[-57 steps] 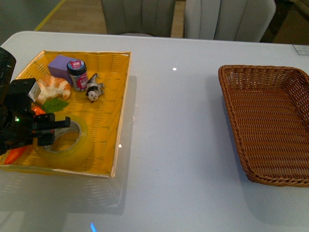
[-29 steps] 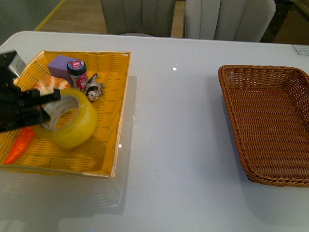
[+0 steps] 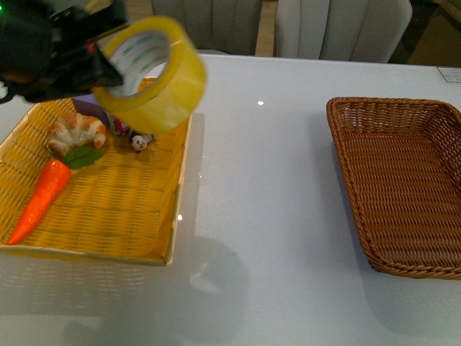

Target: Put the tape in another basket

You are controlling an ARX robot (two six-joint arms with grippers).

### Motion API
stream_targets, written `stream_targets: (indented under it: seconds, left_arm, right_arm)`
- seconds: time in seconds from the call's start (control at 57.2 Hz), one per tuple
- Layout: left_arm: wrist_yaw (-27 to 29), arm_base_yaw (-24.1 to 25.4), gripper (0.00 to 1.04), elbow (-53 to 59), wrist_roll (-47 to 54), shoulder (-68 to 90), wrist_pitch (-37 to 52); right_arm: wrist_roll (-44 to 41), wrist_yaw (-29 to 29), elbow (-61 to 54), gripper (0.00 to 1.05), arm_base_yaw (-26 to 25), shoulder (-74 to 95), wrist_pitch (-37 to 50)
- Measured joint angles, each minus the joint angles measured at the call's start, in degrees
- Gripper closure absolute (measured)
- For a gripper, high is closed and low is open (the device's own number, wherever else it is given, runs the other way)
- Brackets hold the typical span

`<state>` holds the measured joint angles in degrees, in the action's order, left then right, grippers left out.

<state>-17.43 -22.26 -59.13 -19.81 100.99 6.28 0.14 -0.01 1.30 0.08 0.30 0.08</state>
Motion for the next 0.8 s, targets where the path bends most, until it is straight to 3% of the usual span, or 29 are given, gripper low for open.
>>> stream_targets:
  seconds: [0.21,0.525,0.542,0.612,0.682,0.805]
  left_arm:
    - [-0.28,-8.57,0.90,-0.94,0.09,-0.63,-0.04]
    - [-0.63,-11.04,0.90,-0.94,0.44,-1.22,0.02]
    - [-0.66,-11.04,0.90,-0.94,0.44,-1.22,0.02]
    - [-0.81,-10.99,0.90,-0.92,0.48,-1.25,0.00]
    - [-1.01,-11.06,0.90,-0.92,0.46,-1.49,0.00]
    - [-1.38,-11.17,0.90,-0.92,0.48,-1.64,-0.07]
  right_arm:
    - [0.00,0.00,0.00,0.09,0.00,0.00,0.00]
    - [0.39,0.59,0.17,0.09,0.09,0.28,-0.37]
    - [2.12,3.98,1.90,0.09,0.96,2.25,-5.29]
    - [8.02,6.62,7.54,0.09,1.27,10.01,-17.44]
    - [14.21,2.69,11.80,0.09,-0.04,15.32,-22.67]
    - [23.54,-5.27,16.94,0.09,0.11,17.73,-18.01]
